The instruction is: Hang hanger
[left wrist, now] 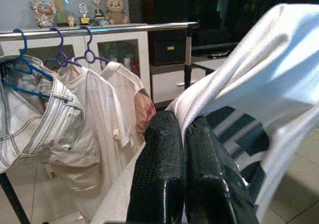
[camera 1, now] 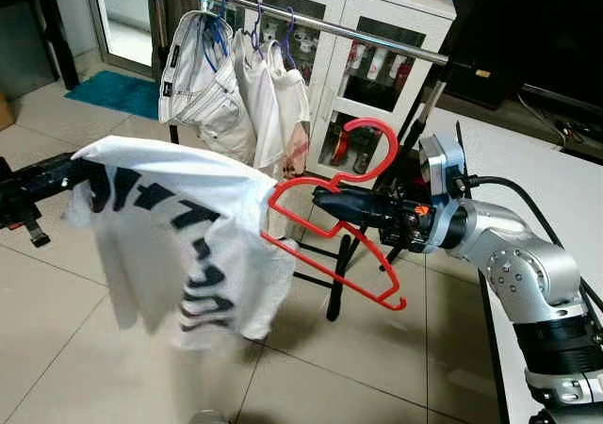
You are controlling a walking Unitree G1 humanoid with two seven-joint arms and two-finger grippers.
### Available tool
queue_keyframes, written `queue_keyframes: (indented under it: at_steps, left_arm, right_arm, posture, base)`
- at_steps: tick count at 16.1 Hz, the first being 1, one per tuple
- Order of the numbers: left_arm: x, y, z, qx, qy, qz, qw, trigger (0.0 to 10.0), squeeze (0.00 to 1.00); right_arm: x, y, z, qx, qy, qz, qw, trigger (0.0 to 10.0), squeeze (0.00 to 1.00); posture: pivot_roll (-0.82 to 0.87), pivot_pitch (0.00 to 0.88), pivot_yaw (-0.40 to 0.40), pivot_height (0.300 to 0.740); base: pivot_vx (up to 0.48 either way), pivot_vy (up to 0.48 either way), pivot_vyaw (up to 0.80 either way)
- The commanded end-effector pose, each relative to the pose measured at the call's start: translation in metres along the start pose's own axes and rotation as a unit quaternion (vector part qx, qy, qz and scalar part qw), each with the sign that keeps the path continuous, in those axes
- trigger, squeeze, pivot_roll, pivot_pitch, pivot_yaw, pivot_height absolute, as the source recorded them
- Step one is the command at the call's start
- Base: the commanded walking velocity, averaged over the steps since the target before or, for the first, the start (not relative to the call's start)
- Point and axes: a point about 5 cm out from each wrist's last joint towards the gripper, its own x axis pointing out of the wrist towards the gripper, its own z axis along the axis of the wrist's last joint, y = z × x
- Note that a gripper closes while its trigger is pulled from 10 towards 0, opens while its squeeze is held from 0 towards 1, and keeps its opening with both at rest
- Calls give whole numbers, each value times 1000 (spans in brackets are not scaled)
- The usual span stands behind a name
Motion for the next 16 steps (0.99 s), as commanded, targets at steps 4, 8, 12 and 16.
queue_keyframes:
  at_steps: [4,8,12,16]
  left_arm:
    - [-4,4,12,20,-8,14,1000,0,0]
    - [-15,11,10,25,-7,60,998,0,0]
    - [-17,14,8,26,-6,80,996,0,0]
    - [-14,11,-4,24,20,83,996,3569,0]
  right_arm:
    - [-7,-2,5,-8,-19,-13,1000,10000,0]
    - [-10,-2,5,-9,-18,-15,1000,10000,0]
    - [-11,-1,5,-8,-14,-16,1000,10000,0]
    - [-11,0,4,-6,-13,-14,1000,10000,0]
  posture:
    - [76,0,-129,740]
    - [71,0,-129,740]
    - [66,0,-130,740]
    - [68,0,-136,740]
  base:
    - [0,0,0]
    - [0,0,0]
    - [0,0,0]
    - [0,0,0]
